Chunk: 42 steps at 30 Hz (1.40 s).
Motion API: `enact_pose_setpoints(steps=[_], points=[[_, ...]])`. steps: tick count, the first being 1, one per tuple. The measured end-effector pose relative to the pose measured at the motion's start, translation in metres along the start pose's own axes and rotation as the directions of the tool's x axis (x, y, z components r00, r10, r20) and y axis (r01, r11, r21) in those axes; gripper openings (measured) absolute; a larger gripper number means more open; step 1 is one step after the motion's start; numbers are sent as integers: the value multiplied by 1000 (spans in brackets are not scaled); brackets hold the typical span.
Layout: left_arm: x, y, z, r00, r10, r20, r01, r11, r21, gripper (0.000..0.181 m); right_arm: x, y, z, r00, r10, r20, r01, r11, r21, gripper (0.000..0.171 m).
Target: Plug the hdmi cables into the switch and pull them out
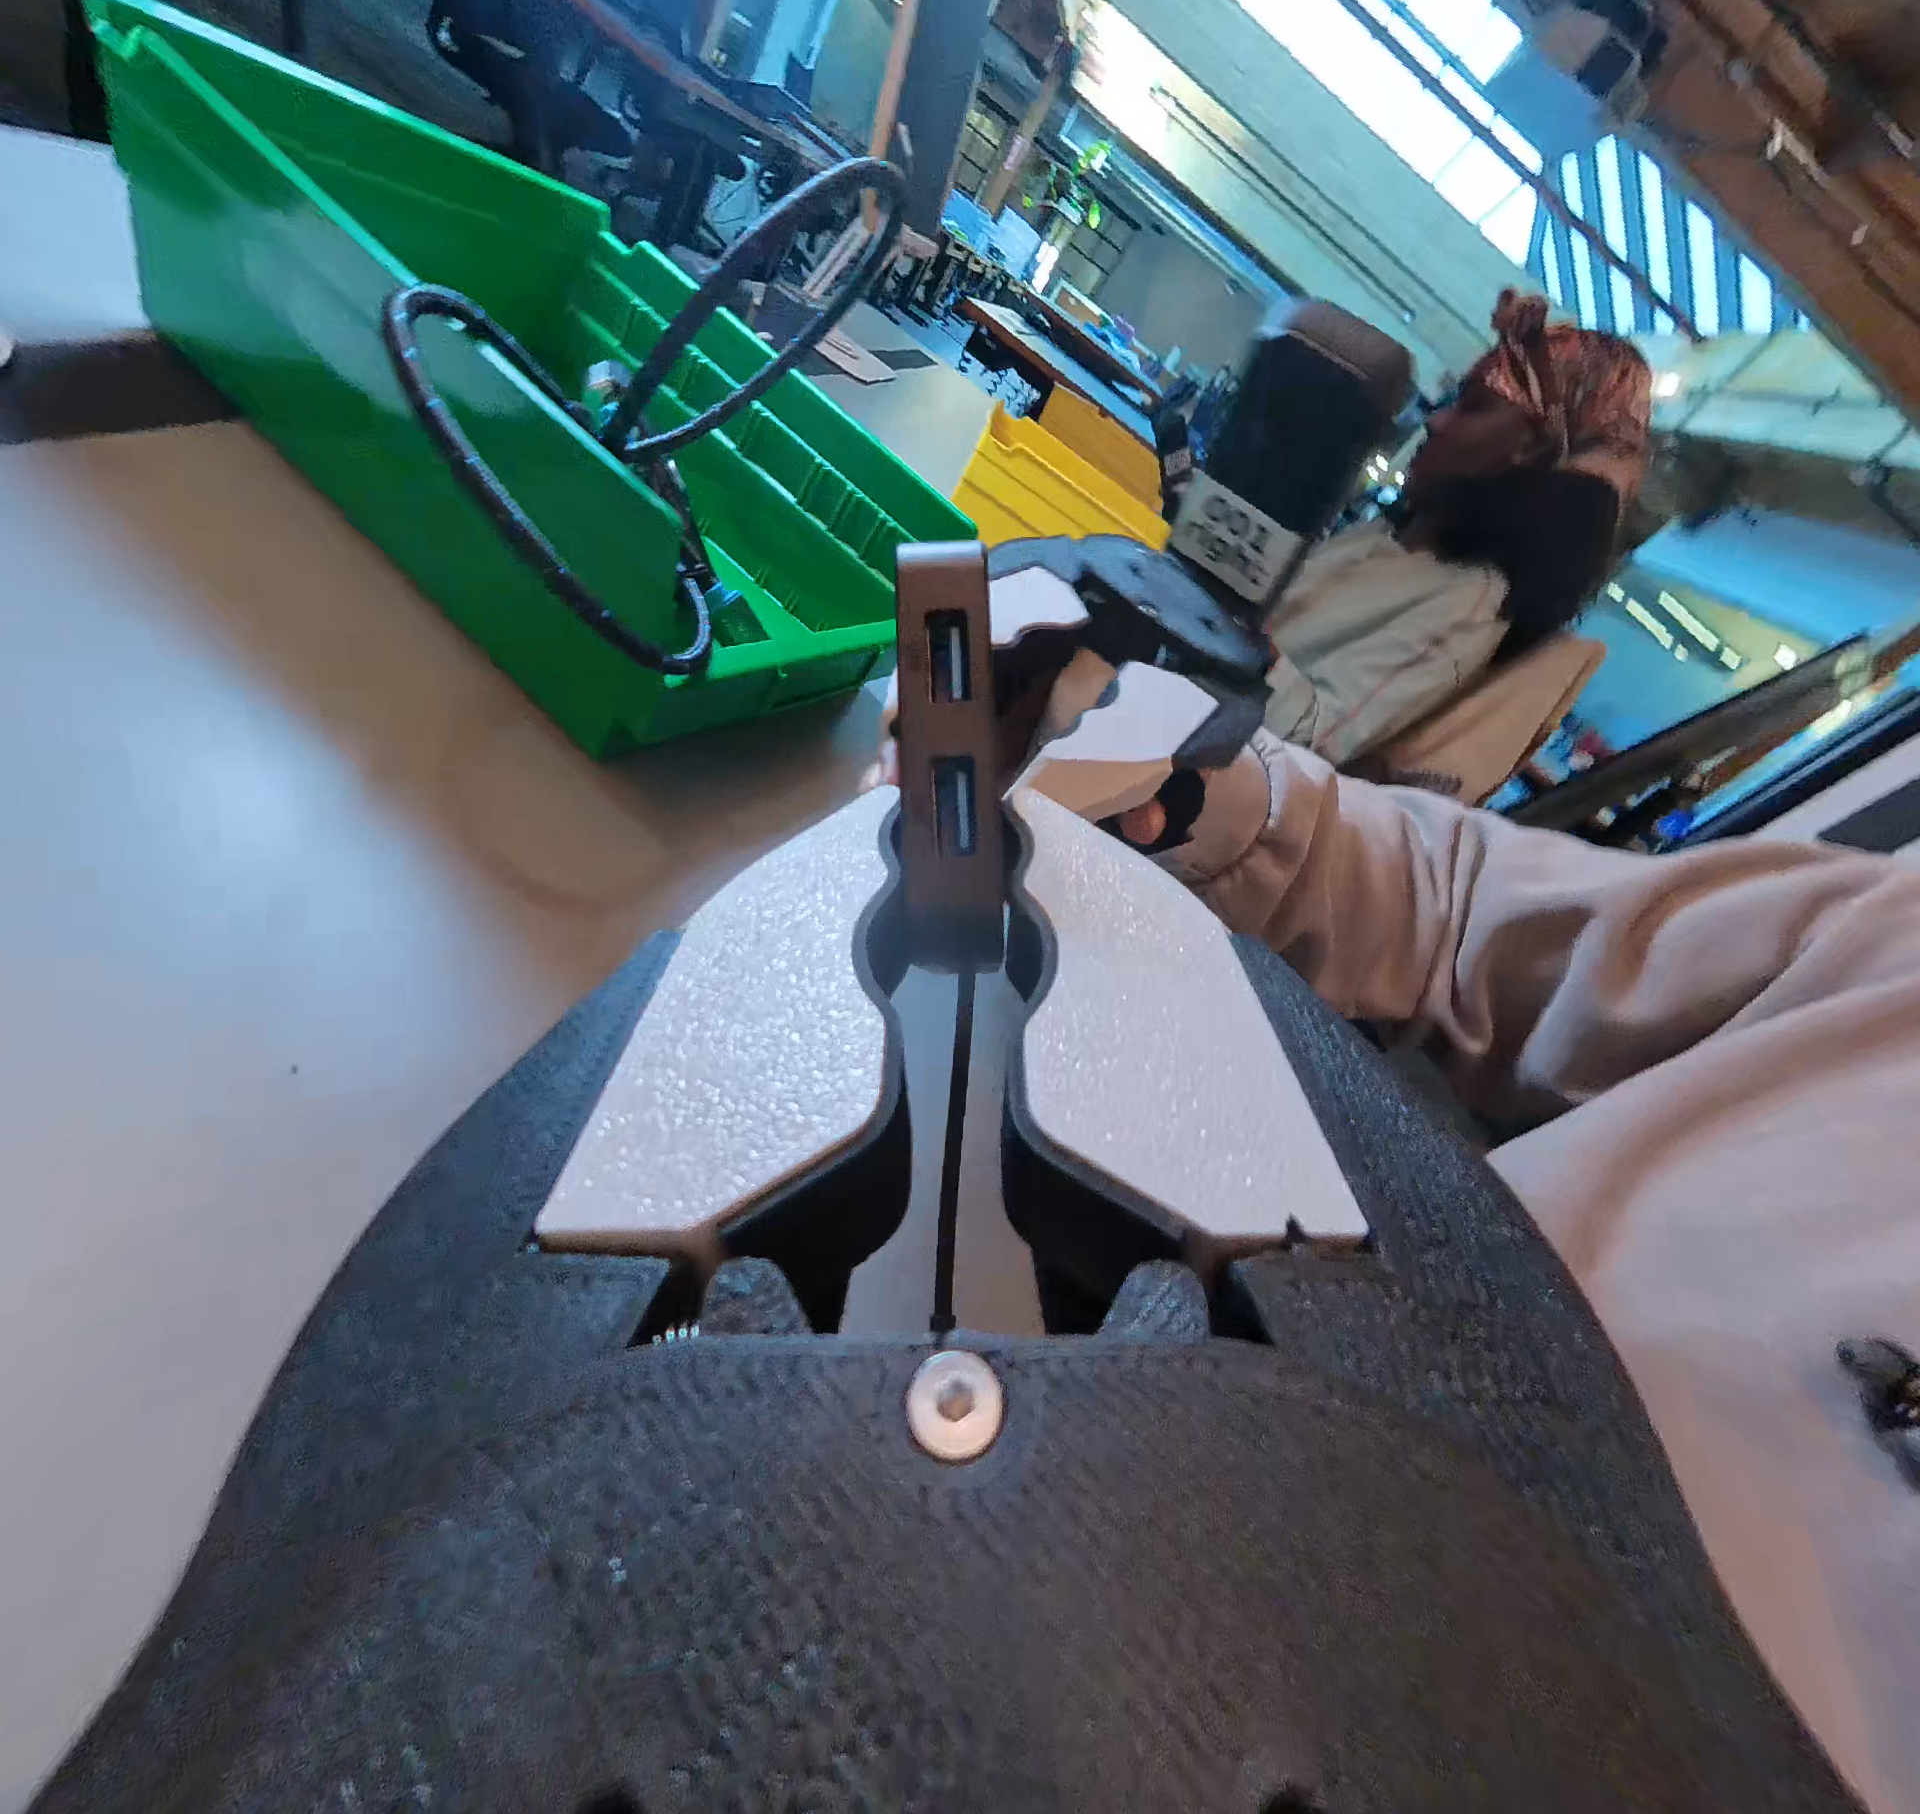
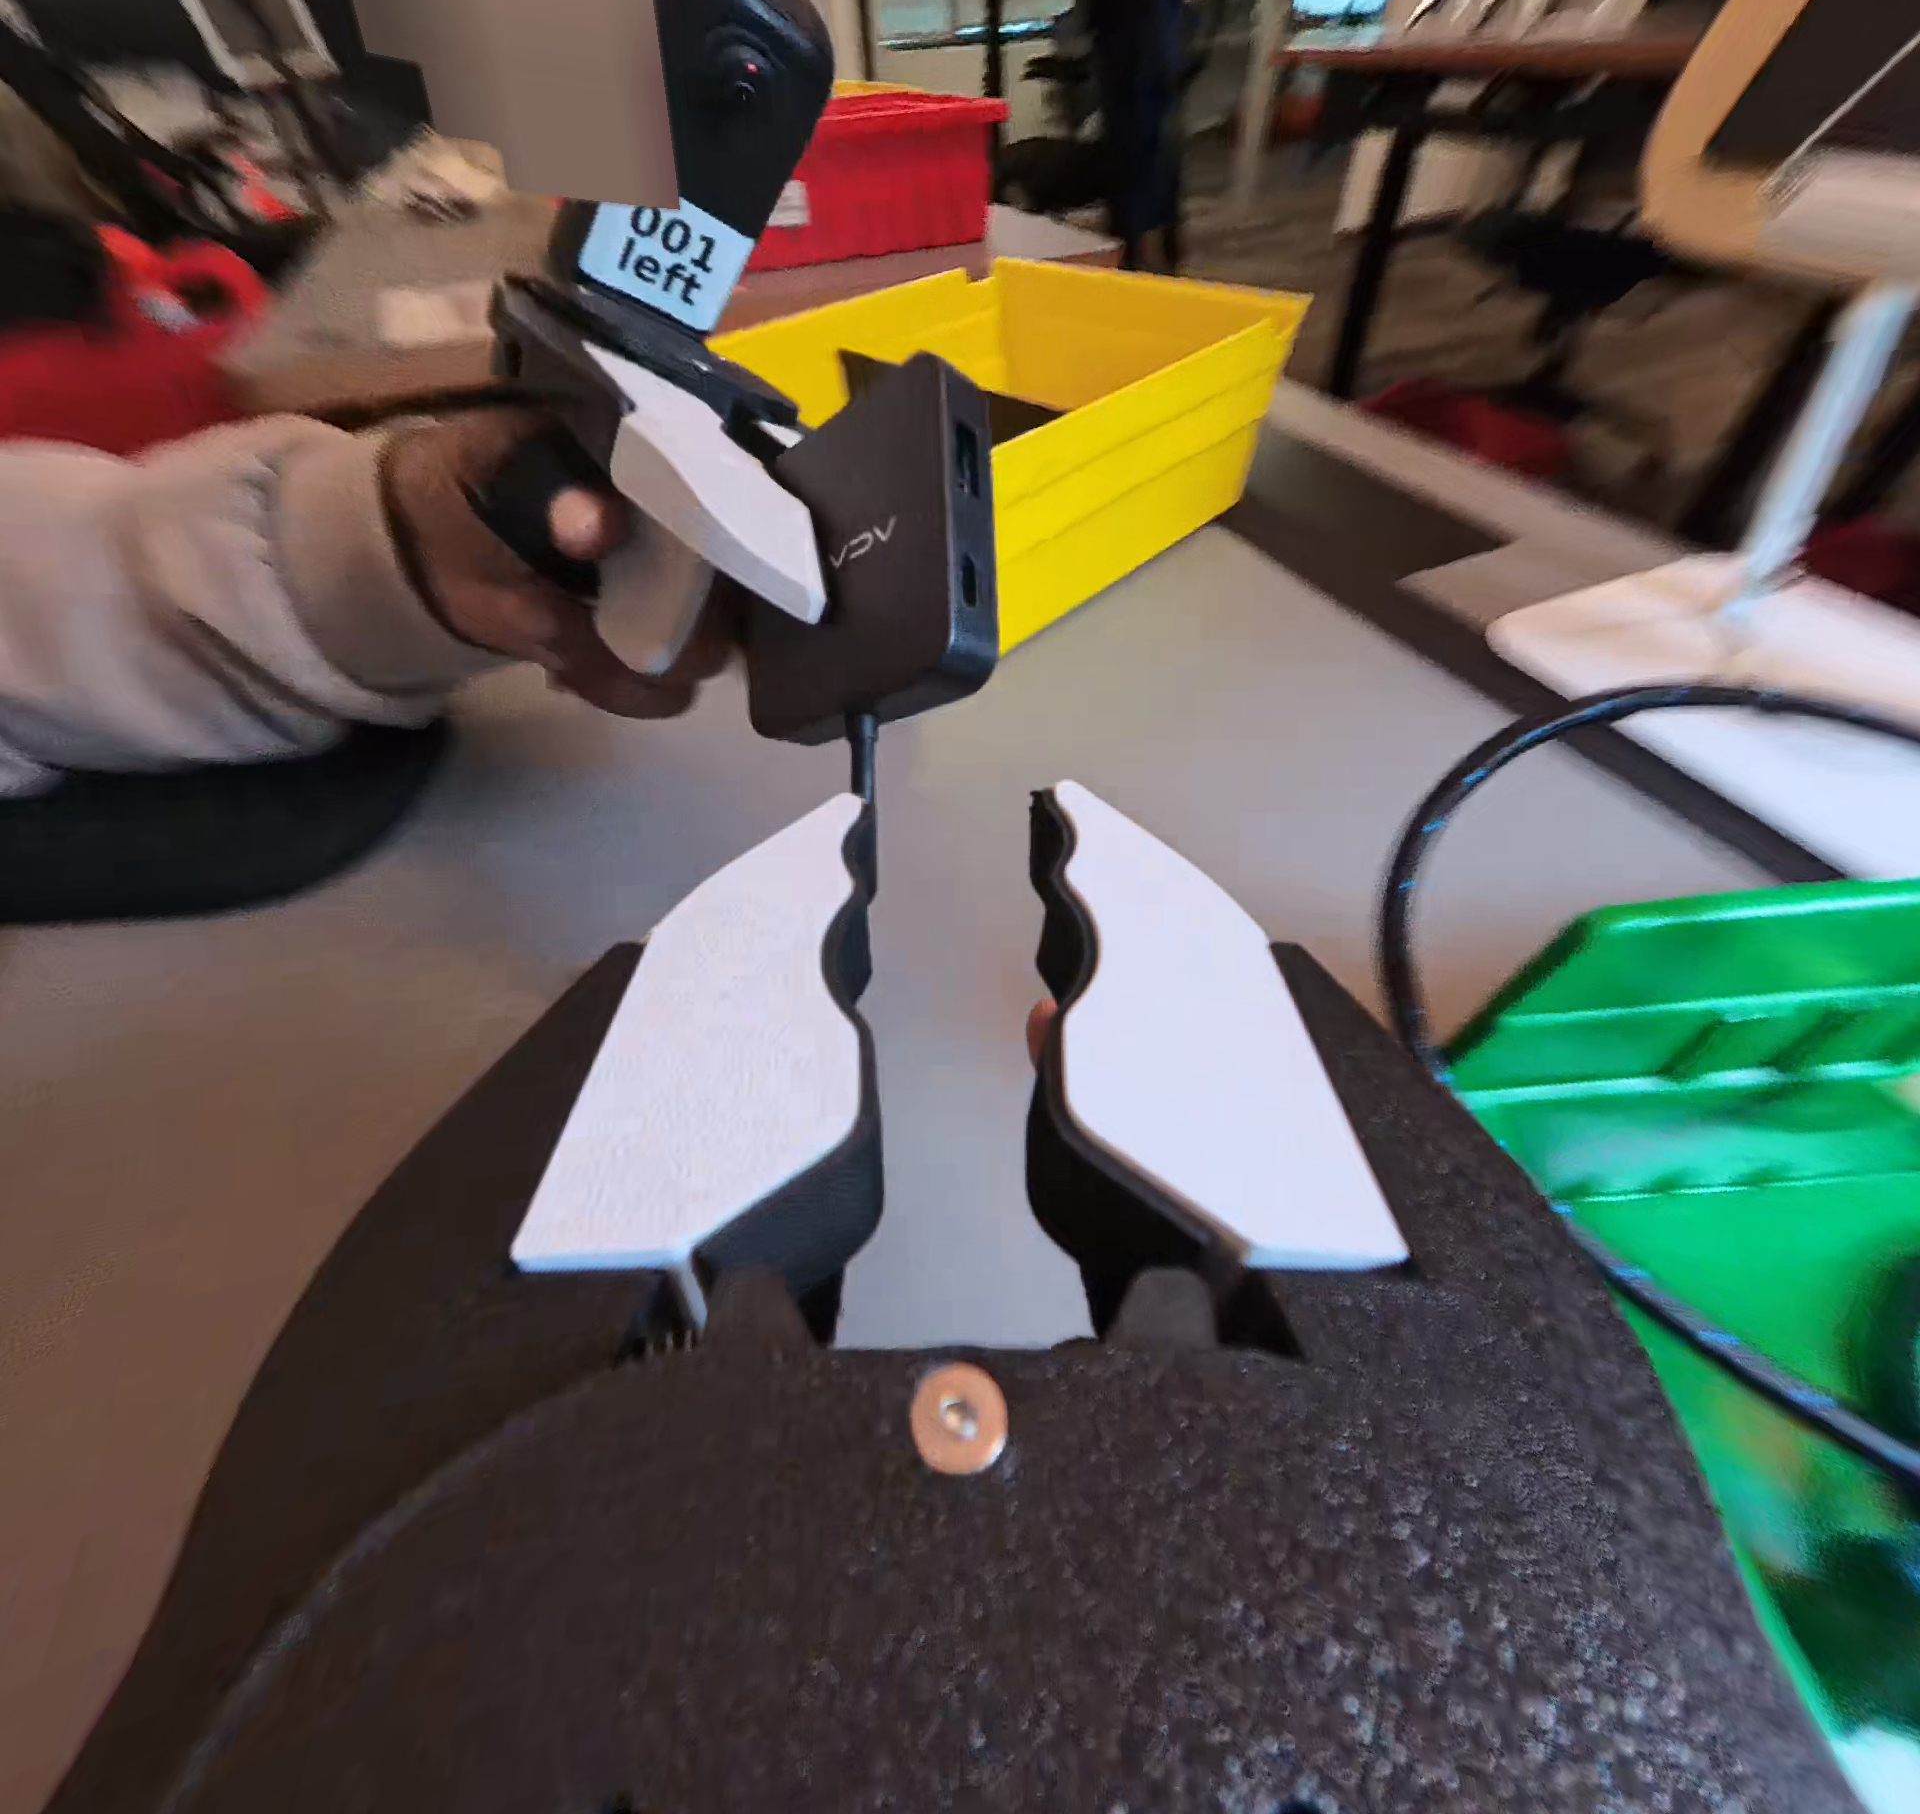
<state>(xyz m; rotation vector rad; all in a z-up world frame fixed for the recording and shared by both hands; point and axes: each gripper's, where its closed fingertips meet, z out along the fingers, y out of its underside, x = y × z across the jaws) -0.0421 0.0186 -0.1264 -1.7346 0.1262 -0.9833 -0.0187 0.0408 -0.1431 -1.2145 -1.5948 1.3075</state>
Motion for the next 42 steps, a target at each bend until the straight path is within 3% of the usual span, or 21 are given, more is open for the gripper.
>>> enact_pose_setpoints(steps=[2,4,6,9,13,17,19,21,24,28,31,33,35,38,39,42], points=[[-9,0,-2,996,-86,12,85,996,15,14,7,-2,-3,975,-198,-105,198,980,-10,28],[-16,1,-2,989,-147,21,147,989,27,14,14,-1,-5,884,-416,-211,409,909,-78,29],[-19,2,-2,980,-197,19,196,980,36,14,21,-1,-8,702,-643,-305,621,763,-179,29],[-17,7,0,968,-251,-8,252,968,20,15,19,1,-7,384,-862,-331,821,483,-304,28],[-2,20,14,947,-316,-53,314,949,-35,14,-1,-5,-1,39,-937,-346,923,166,-346,32],[12,21,21,933,-350,-85,349,937,-30,14,-12,-7,3,-79,-936,-343,932,53,-358,26],[16,19,21,929,-354,-103,353,935,-29,18,-12,-11,0,-46,-934,-353,934,85,-347,21],[24,15,20,923,-357,-145,356,934,-33,25,-12,-13,-2,53,-930,-365,935,174,-308,16],[33,3,15,939,-279,-203,286,958,4,43,-6,-18,-8,346,-859,-378,881,436,-183,14],[21,-14,-2,996,46,-81,-41,997,72,54,2,-19,-15,656,-688,-311,716,697,-32,14],[-1,-4,-9,914,392,107,-387,920,-65,57,-9,-13,-12,816,-557,-156,569,821,50,14],[-4,9,-7,811,570,129,-547,818,-178,61,-18,-8,-9,875,-481,-60,485,872,73,14],[8,18,1,755,649,88,-624,754,-203,58,-31,0,-6,912,-405,64,401,914,61,14],[23,33,6,670,742,11,-720,653,-236,21,-41,8,-4,937,-301,179,304,953,13,14],[26,33,6,667,745,0,-725,648,-233,18,-42,4,-6,942,-279,187,277,960,38,15],[49,17,3,747,662,-58,-664,744,-70,15,-50,-26,-16,956,-152,250,110,978,175,16]])
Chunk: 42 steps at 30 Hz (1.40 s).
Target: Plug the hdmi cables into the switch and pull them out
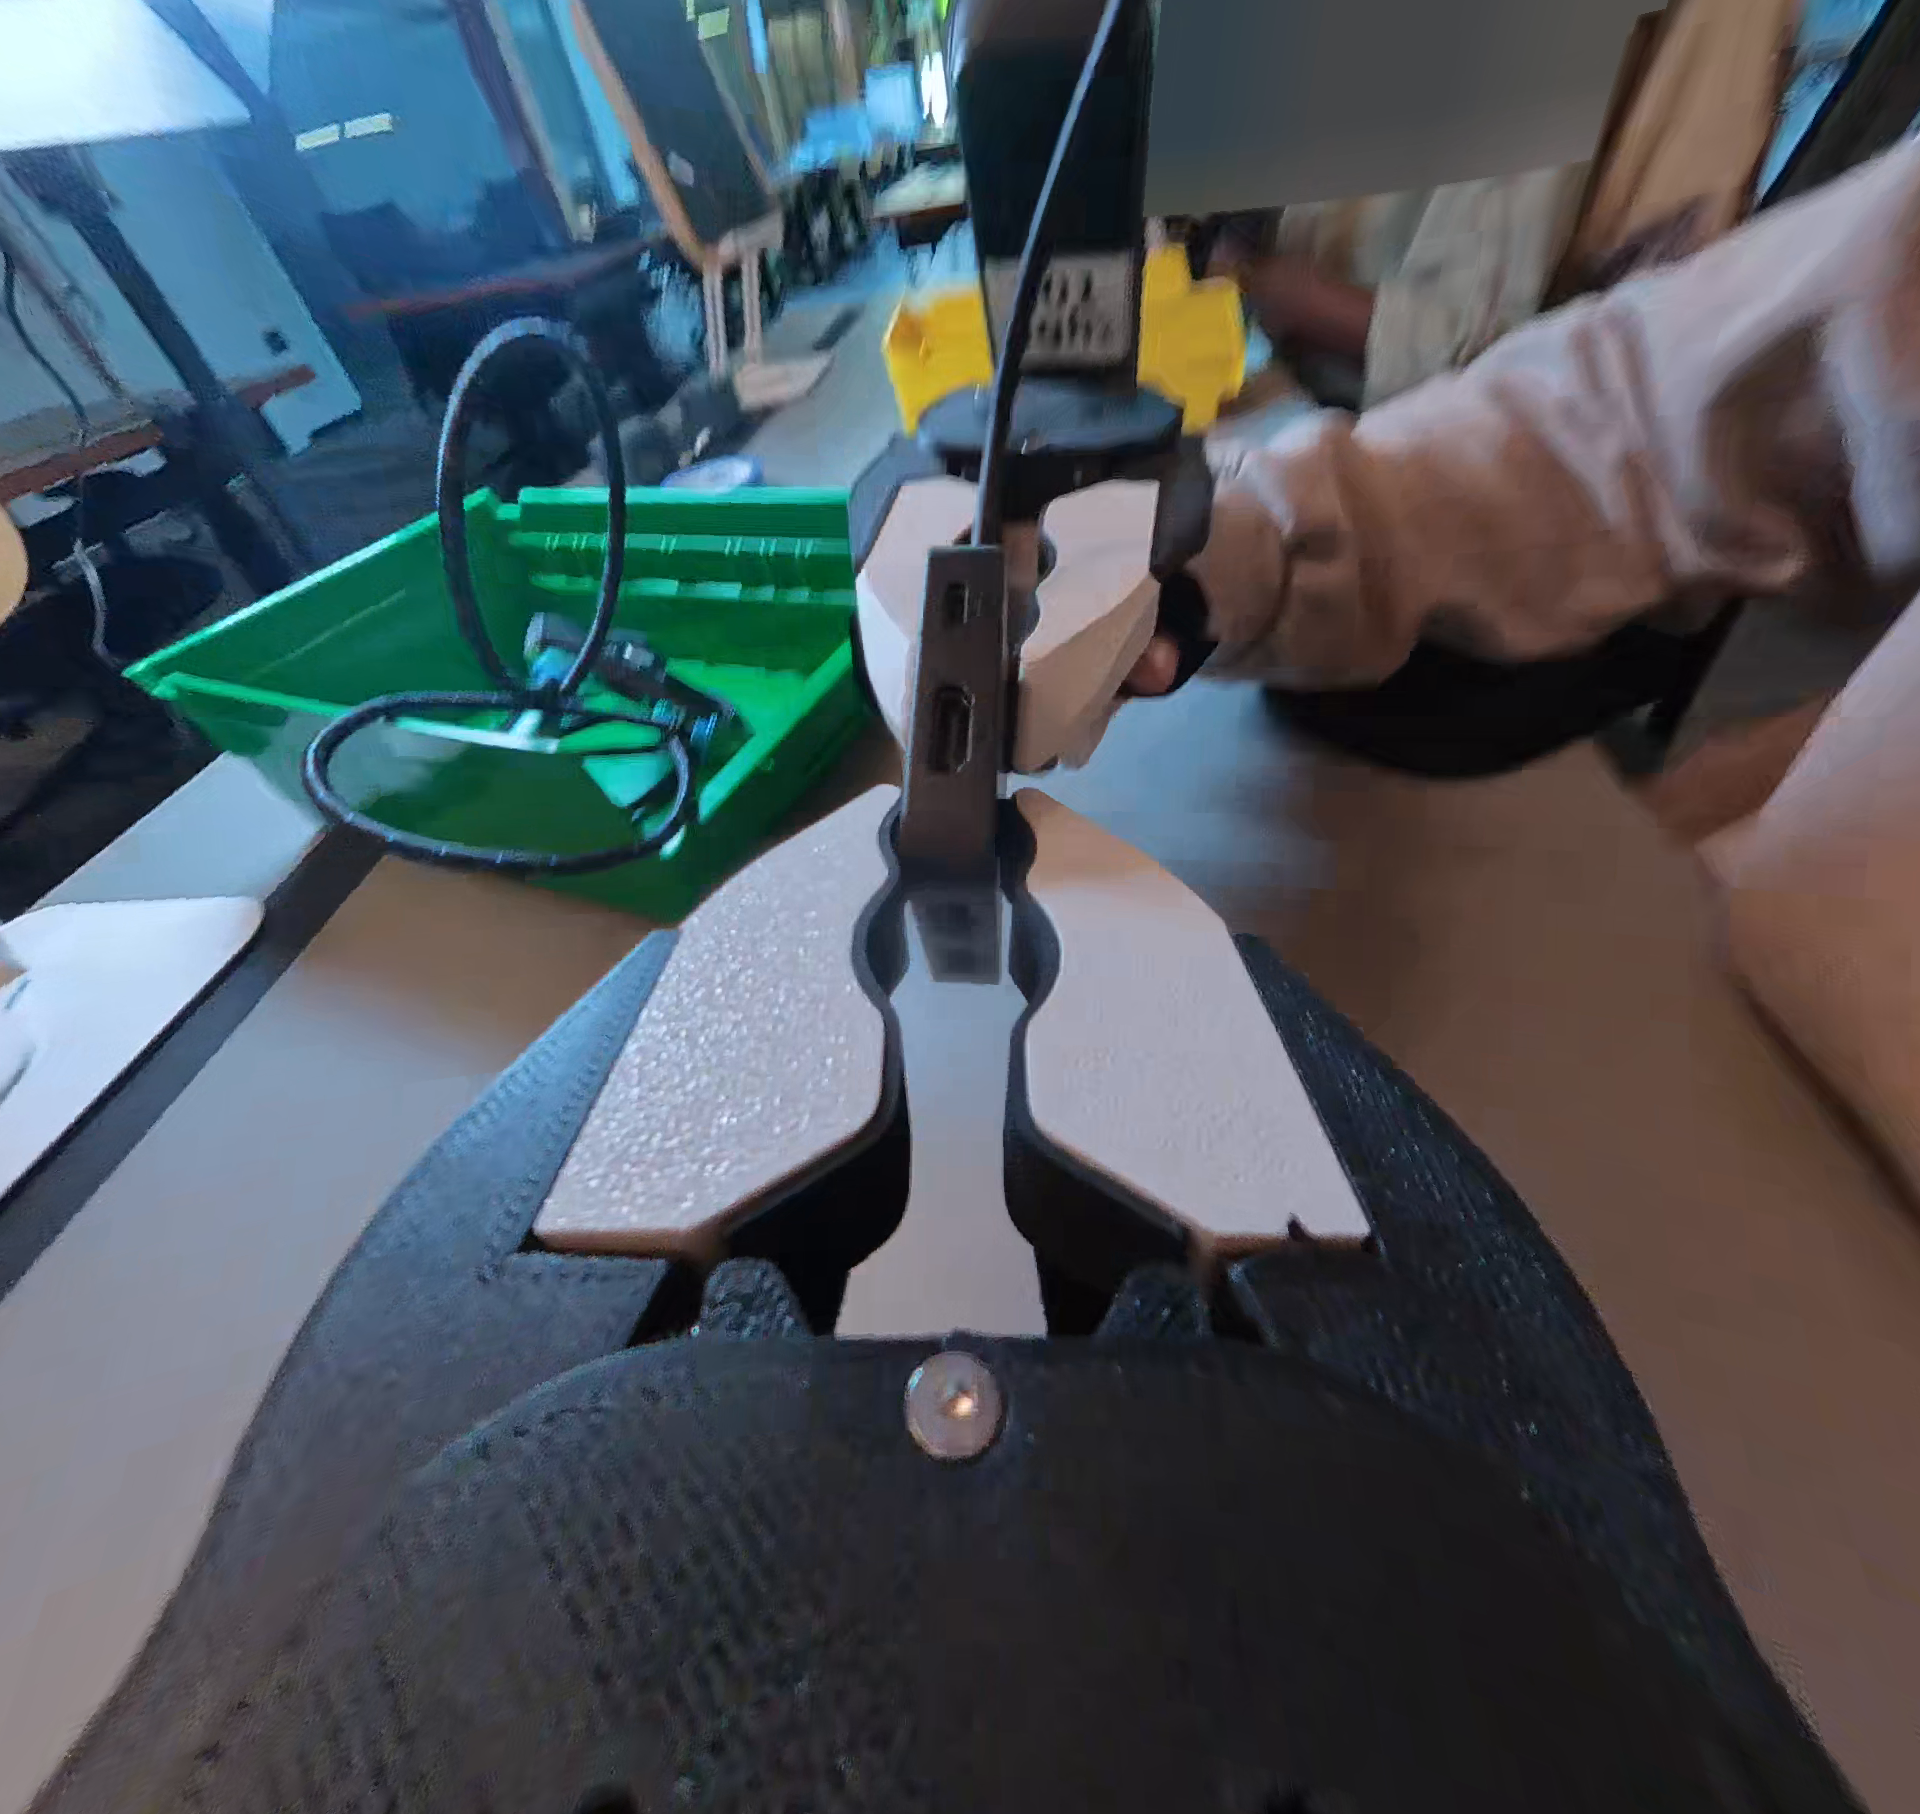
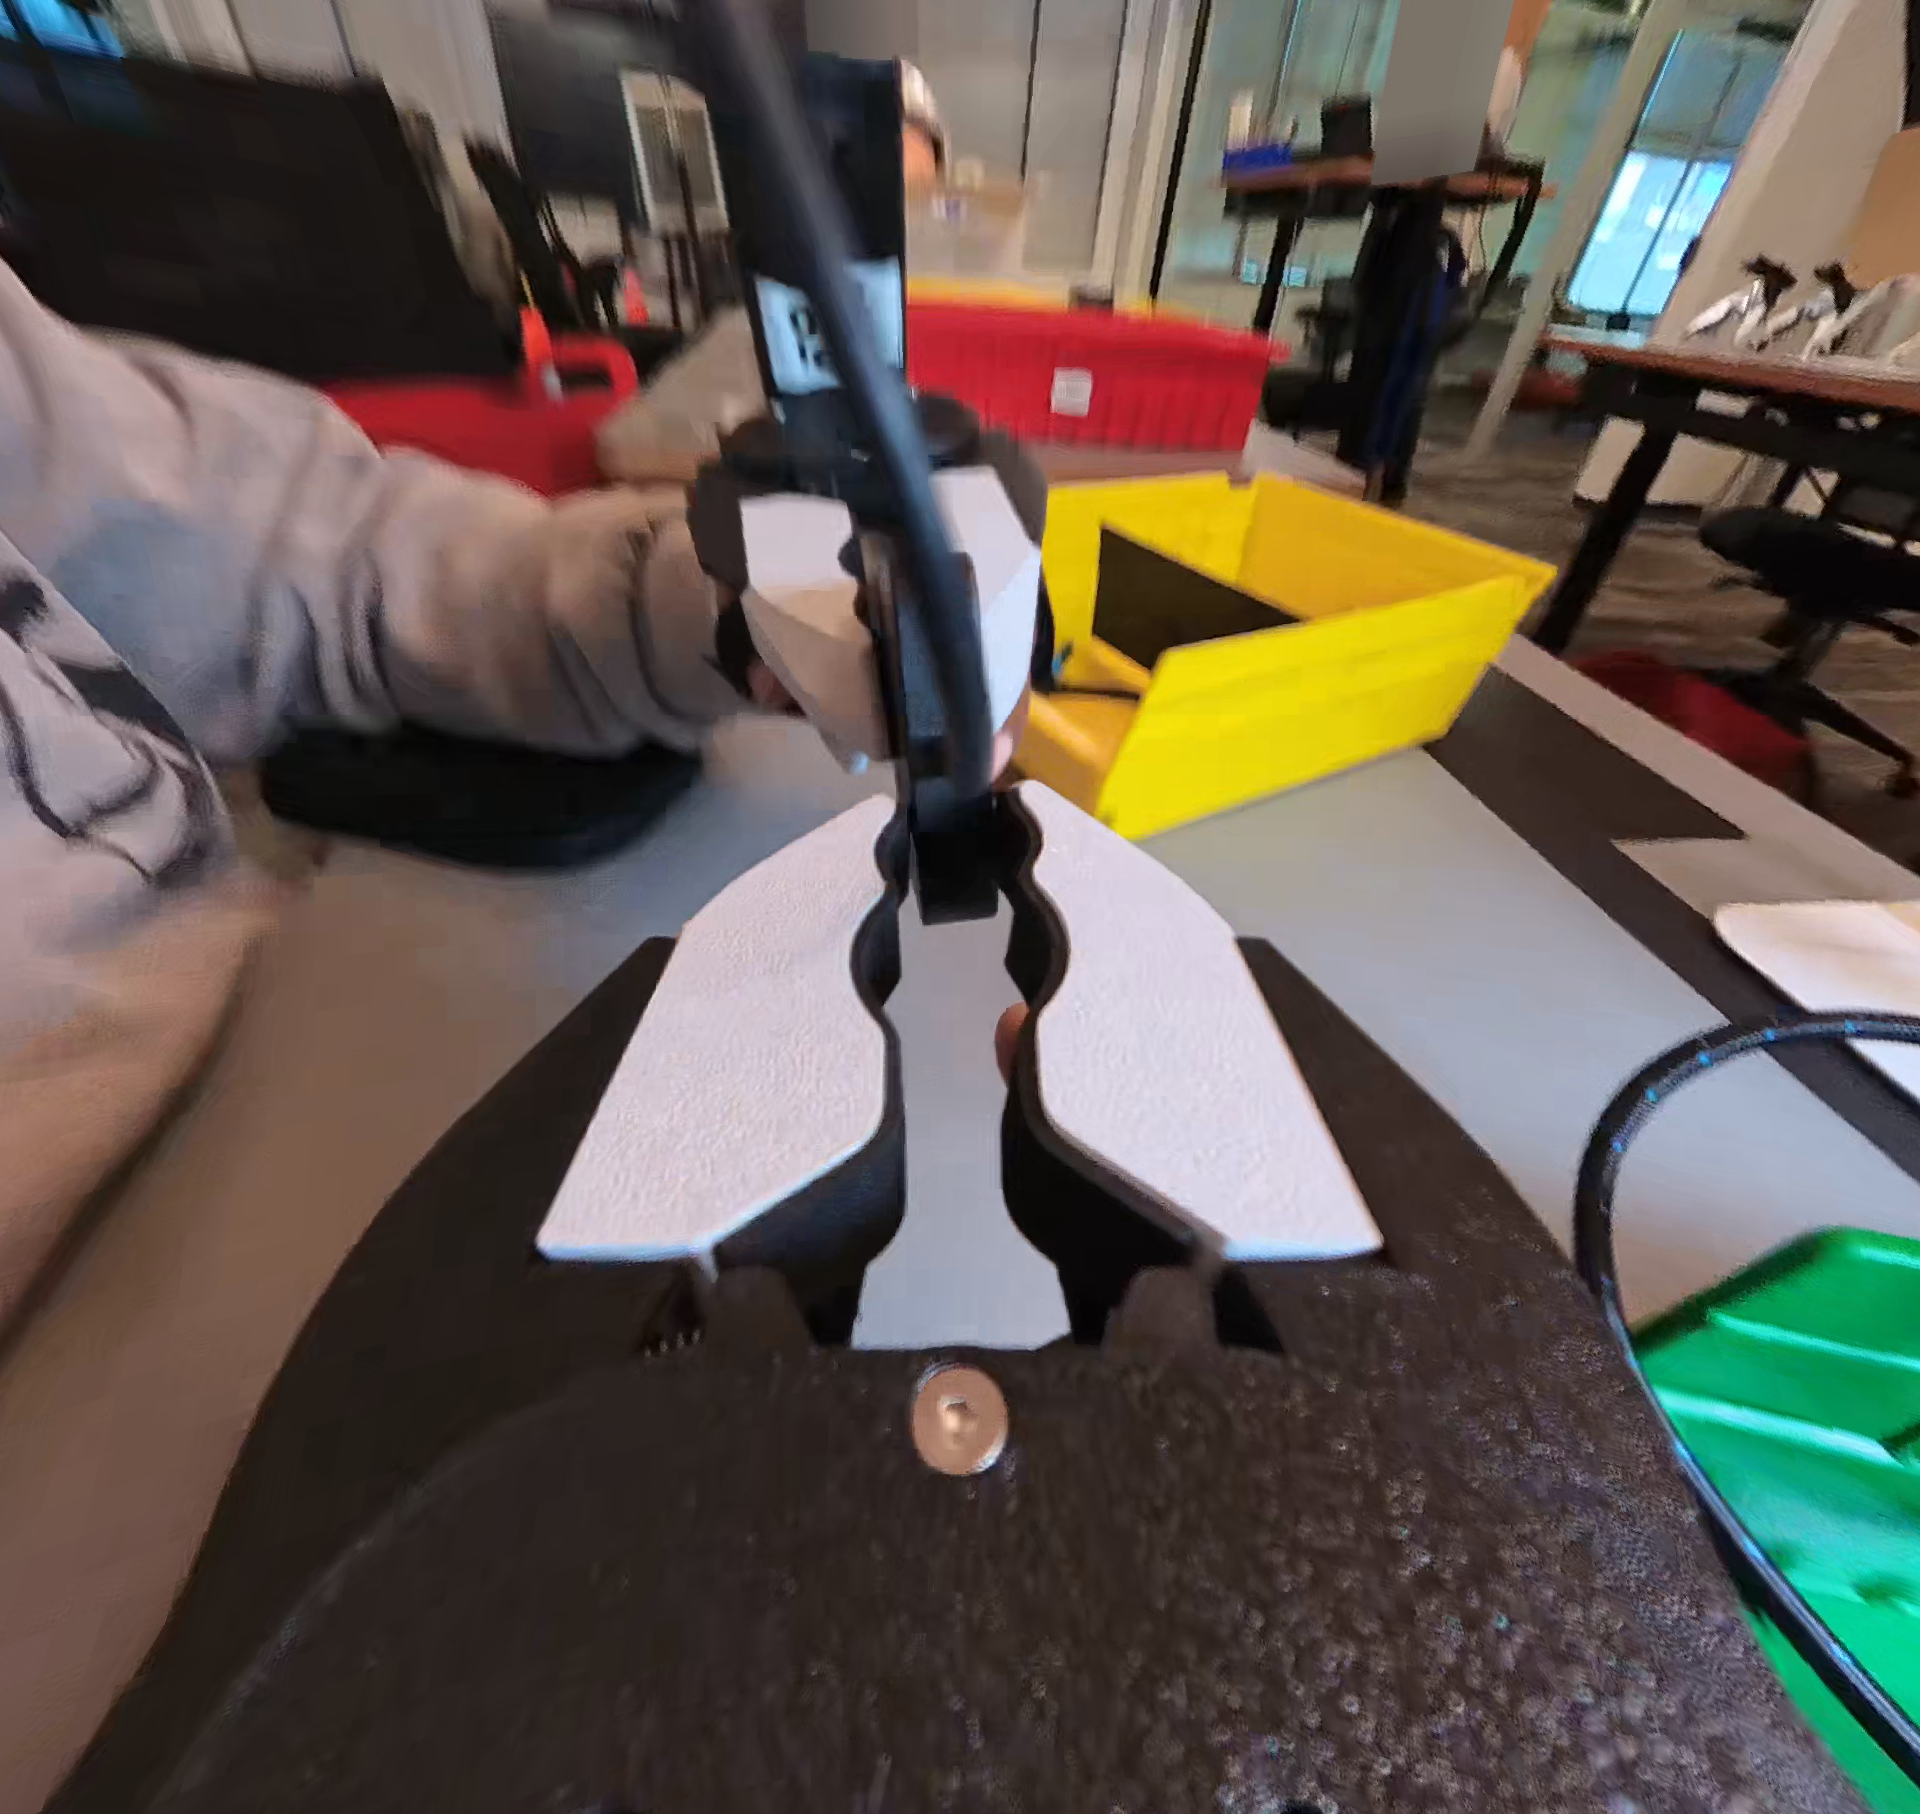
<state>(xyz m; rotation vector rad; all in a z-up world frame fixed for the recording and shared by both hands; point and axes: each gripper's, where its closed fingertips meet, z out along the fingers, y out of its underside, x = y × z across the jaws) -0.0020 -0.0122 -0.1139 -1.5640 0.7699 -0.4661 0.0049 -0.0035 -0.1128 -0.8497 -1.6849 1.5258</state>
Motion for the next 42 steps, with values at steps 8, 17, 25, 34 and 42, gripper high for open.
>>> enact_pose_setpoints(steps=[8,17,25,34,42], points=[[3,-37,-13,981,-149,-120,180,931,317,14,-6,-19,4,999,22,-23,-21,996,82,27],[5,-9,3,987,-130,-95,144,978,153,20,-9,-9,7,991,-116,-60,114,993,-34,14],[-110,12,-117,878,29,477,153,929,-337,36,30,-19,-19,979,-59,-193,55,998,-27,14],[-106,134,-229,988,30,151,129,379,-917,34,30,-5,-13,981,-60,-182,46,996,-83,14],[-102,186,-252,995,-52,-85,-89,-66,-994,34,31,6,-14,986,-25,-164,8,995,-103,14]])
